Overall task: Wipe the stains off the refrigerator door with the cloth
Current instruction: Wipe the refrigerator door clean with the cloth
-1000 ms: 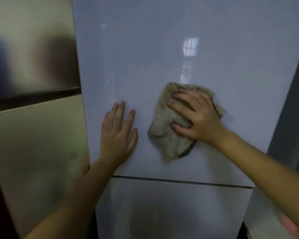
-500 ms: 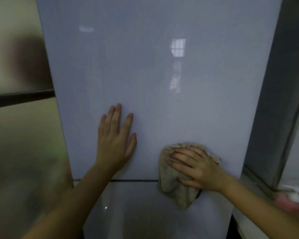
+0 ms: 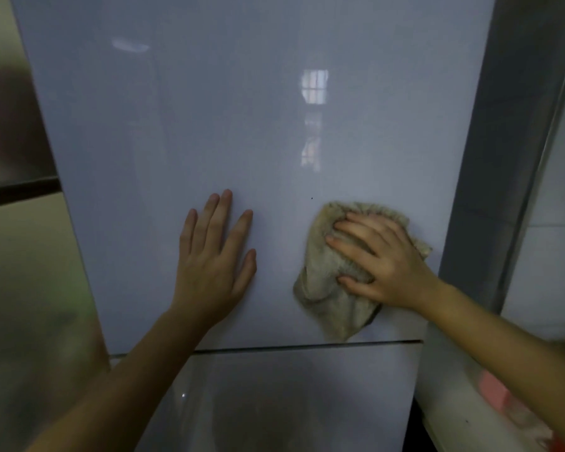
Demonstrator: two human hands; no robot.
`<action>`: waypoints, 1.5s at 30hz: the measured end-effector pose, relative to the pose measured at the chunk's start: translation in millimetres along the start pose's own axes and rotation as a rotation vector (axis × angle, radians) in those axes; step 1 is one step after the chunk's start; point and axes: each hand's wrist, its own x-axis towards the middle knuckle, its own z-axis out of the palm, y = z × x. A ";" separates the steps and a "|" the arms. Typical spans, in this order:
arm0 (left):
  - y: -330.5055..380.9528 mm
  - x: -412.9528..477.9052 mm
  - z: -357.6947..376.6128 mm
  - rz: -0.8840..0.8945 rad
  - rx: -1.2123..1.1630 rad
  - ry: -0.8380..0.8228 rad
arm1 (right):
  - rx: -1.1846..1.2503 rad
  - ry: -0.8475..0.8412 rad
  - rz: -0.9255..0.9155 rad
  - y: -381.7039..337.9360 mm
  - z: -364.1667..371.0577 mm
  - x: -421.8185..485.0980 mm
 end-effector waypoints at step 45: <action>11.3 -8.0 13.1 -0.028 -0.043 0.077 | -0.062 -0.218 -0.018 9.3 -23.5 -122.3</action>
